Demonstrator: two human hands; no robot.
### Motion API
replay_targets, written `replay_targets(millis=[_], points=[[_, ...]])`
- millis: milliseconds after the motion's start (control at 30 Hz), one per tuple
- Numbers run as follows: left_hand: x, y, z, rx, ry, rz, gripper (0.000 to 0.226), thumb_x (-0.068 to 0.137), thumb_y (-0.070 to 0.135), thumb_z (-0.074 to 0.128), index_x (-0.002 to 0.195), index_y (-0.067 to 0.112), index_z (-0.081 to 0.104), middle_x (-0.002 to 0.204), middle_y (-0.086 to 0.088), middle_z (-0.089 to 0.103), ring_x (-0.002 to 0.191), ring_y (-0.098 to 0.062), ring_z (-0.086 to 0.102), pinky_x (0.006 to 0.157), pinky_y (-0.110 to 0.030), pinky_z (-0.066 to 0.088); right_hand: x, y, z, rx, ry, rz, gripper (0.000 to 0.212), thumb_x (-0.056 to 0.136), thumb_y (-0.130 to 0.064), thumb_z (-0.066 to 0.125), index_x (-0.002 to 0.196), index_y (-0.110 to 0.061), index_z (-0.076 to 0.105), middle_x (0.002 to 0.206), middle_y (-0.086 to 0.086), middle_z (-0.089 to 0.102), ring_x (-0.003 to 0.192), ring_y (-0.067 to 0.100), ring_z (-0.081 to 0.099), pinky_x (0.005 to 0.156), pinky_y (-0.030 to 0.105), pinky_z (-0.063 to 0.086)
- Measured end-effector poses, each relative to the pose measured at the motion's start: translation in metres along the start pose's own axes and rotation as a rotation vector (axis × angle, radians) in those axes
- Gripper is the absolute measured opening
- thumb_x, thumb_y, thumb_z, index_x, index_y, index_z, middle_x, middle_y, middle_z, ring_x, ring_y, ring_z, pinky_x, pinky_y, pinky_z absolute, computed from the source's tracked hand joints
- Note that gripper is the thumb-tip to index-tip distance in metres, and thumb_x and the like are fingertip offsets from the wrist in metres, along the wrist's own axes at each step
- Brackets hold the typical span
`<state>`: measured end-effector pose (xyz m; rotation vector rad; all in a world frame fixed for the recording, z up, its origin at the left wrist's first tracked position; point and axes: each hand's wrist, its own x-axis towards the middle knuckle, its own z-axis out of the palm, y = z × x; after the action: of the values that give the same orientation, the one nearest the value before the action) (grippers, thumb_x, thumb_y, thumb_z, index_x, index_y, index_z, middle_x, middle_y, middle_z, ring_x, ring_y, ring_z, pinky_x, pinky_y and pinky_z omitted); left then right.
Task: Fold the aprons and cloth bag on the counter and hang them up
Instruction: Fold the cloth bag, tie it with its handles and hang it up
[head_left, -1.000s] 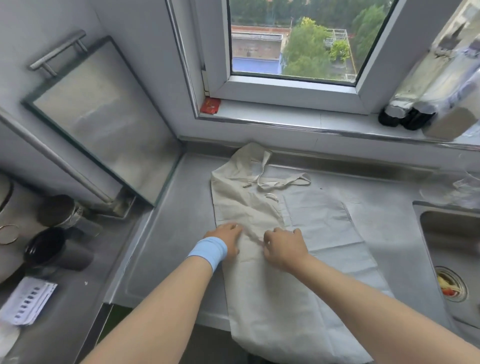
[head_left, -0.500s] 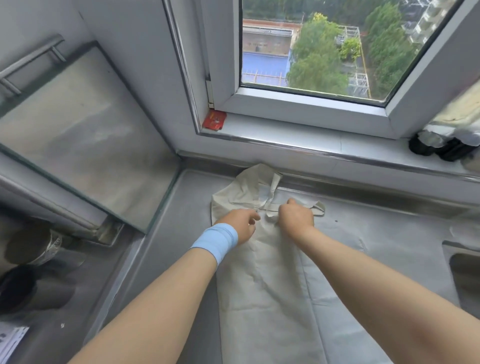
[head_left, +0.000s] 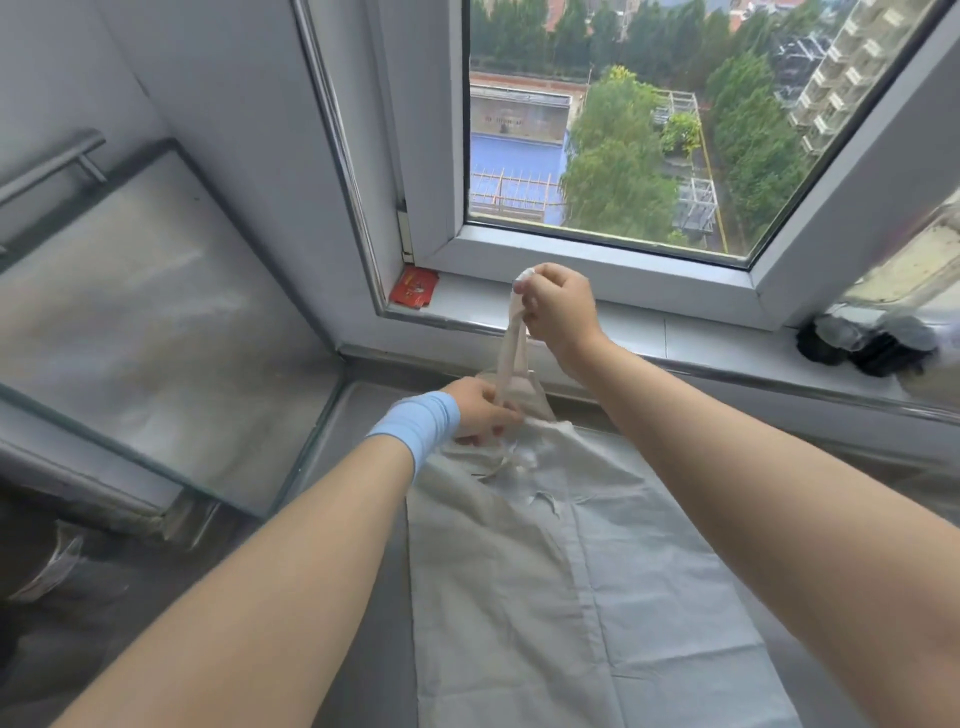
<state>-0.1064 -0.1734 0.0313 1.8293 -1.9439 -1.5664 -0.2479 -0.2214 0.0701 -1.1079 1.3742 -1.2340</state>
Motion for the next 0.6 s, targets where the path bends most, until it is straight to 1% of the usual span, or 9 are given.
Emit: replay_targets(millis=[67, 133, 200, 267, 333, 433, 533, 567, 600], points=[[-0.001, 0.0, -0.015, 0.128, 0.126, -0.048, 0.015, 0.09, 0.025, 0.059, 0.086, 0.017, 0.07, 0.076, -0.005, 0.068, 0.058, -0.022, 0.061, 0.058, -0.028, 0.054, 0.001, -0.004, -0.001, 0.03, 0.021, -0.033, 0.023, 0.085, -0.002, 0.052, 0.066, -0.011, 0.058, 0.056, 0.005, 0.051, 0.047, 0.02, 0.048, 0.05, 0.027, 0.039], [0.004, 0.001, -0.032, -0.007, 0.423, -0.026, 0.019, 0.092, 0.019, 0.051, 0.087, 0.012, 0.068, 0.083, -0.014, 0.071, 0.064, -0.027, 0.065, 0.064, -0.031, 0.057, 0.001, 0.004, -0.002, -0.052, 0.028, -0.041, 0.012, 0.084, -0.014, 0.055, 0.074, -0.013, 0.062, 0.068, 0.005, 0.064, 0.062, 0.024, 0.066, 0.061, 0.036, 0.051], [0.006, 0.004, -0.053, -0.229, 0.76, 0.109, 0.017, 0.092, 0.016, 0.051, 0.094, 0.012, 0.068, 0.088, -0.014, 0.072, 0.073, -0.026, 0.067, 0.073, -0.029, 0.056, -0.002, 0.019, 0.0, -0.172, 0.021, -0.007, 0.017, 0.083, -0.033, 0.057, 0.09, -0.022, 0.067, 0.086, -0.003, 0.072, 0.081, 0.021, 0.072, 0.078, 0.043, 0.056], [0.004, 0.01, -0.073, -0.119, 0.952, 0.3, 0.018, 0.09, 0.013, 0.056, 0.103, 0.014, 0.068, 0.102, -0.008, 0.067, 0.086, -0.019, 0.062, 0.08, -0.019, 0.046, -0.008, 0.033, 0.002, -0.384, 0.045, -0.014, 0.03, 0.087, -0.037, 0.056, 0.112, -0.025, 0.065, 0.111, -0.003, 0.069, 0.102, 0.021, 0.067, 0.093, 0.038, 0.053], [0.001, 0.012, -0.083, 0.024, 0.952, 0.468, 0.026, 0.088, 0.004, 0.055, 0.11, 0.013, 0.067, 0.113, -0.006, 0.06, 0.088, -0.01, 0.057, 0.084, -0.012, 0.041, -0.017, 0.048, 0.005, -0.579, 0.069, -0.01, 0.039, 0.089, -0.019, 0.055, 0.127, -0.016, 0.058, 0.126, 0.007, 0.061, 0.116, 0.024, 0.057, 0.099, 0.028, 0.041], [-0.001, 0.003, -0.084, 0.061, 0.921, 0.551, 0.038, 0.085, -0.008, 0.048, 0.113, 0.011, 0.065, 0.117, -0.004, 0.057, 0.09, -0.009, 0.061, 0.088, -0.014, 0.046, -0.04, 0.073, 0.012, -0.752, -0.01, 0.146, 0.04, 0.085, -0.012, 0.052, 0.124, -0.011, 0.058, 0.123, 0.012, 0.059, 0.113, 0.029, 0.057, 0.094, 0.03, 0.043], [-0.004, -0.023, -0.069, 0.083, 0.893, 0.42, 0.038, 0.081, -0.011, 0.045, 0.101, 0.015, 0.065, 0.112, -0.002, 0.058, 0.09, -0.012, 0.057, 0.086, -0.018, 0.043, -0.059, 0.097, 0.031, -0.832, -0.3, 0.366, 0.029, 0.086, -0.026, 0.052, 0.101, -0.008, 0.069, 0.096, 0.014, 0.069, 0.088, 0.032, 0.066, 0.07, 0.031, 0.052], [-0.005, -0.035, -0.061, 0.083, 0.879, 0.351, 0.038, 0.079, -0.011, 0.044, 0.095, 0.016, 0.065, 0.109, -0.002, 0.059, 0.09, -0.015, 0.057, 0.085, -0.018, 0.041, -0.063, 0.103, 0.039, -0.771, -0.339, 0.452, 0.033, 0.086, -0.032, 0.051, 0.099, -0.007, 0.068, 0.092, 0.014, 0.068, 0.084, 0.034, 0.067, 0.064, 0.033, 0.054], [-0.006, -0.047, -0.053, 0.063, 0.839, 0.282, 0.038, 0.077, -0.011, 0.042, 0.09, 0.017, 0.065, 0.105, -0.002, 0.061, 0.091, -0.017, 0.057, 0.084, -0.018, 0.04, -0.066, 0.108, 0.046, -0.674, -0.32, 0.529, 0.038, 0.086, -0.037, 0.051, 0.106, -0.008, 0.066, 0.097, 0.015, 0.067, 0.088, 0.035, 0.066, 0.066, 0.035, 0.056]])
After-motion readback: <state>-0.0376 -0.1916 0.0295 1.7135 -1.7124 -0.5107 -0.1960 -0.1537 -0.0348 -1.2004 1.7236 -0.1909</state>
